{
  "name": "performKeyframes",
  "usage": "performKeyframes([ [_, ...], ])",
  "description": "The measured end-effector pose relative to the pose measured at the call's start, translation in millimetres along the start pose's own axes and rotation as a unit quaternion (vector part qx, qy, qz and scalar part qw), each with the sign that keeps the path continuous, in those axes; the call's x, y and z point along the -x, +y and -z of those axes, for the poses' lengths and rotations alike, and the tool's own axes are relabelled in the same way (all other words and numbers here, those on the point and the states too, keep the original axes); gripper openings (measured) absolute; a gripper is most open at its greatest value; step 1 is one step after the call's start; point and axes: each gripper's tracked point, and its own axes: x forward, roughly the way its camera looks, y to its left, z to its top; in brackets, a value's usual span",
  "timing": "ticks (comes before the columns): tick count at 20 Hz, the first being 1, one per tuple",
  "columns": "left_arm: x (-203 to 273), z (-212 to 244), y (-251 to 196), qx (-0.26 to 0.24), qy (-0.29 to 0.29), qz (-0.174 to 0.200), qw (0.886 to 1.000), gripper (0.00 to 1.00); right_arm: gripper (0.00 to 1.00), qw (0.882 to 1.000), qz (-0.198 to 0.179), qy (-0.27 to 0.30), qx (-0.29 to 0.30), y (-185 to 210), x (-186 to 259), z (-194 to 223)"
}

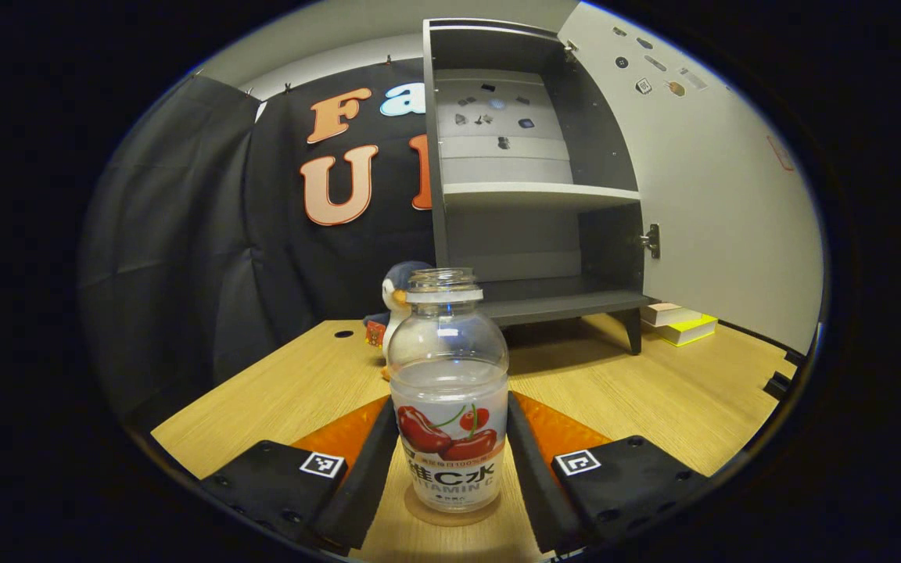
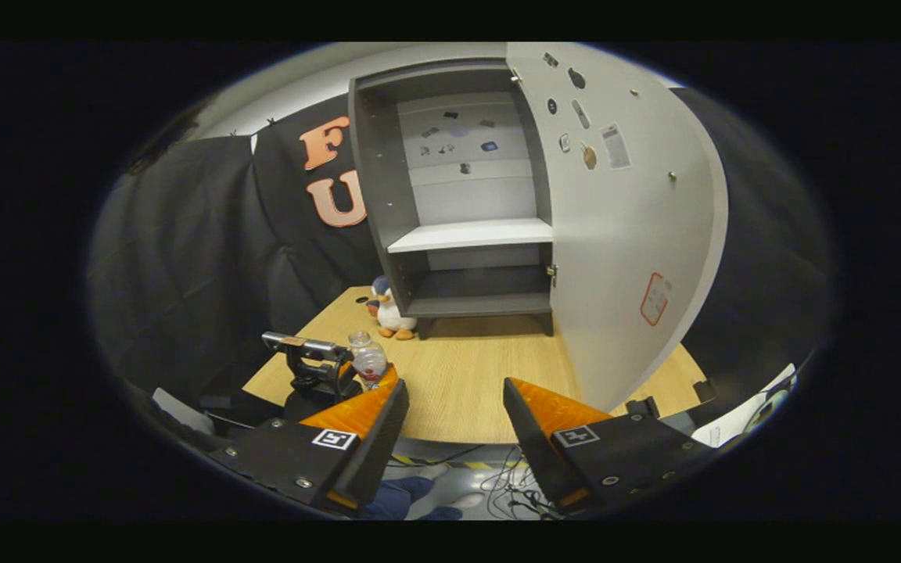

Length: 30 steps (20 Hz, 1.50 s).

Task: Open the cabinet door with the right hand, grasp the bottle in the cabinet with the left hand and place it on the coaster, then close the cabinet door with the right hand.

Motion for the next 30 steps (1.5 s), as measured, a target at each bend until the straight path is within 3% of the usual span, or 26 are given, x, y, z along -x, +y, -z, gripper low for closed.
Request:
performKeyframes([
  [13,5,18,-8,-0.018,0.015,0.002,1.0,0.86,0.77,1.0,-0.009,0.013,-0.005,0,-15,4],
  [17,15,6,-11,-0.027,-0.001,0.003,1.0,0.97,0.76,1.0,-0.009,0.01,-0.01,-1,-11,3],
  [30,53,-47,-3,-0.039,-0.01,-0.019,0.999,0.97,0.79,0.999,-0.027,-0.035,-0.02,-2,17,-18],
])
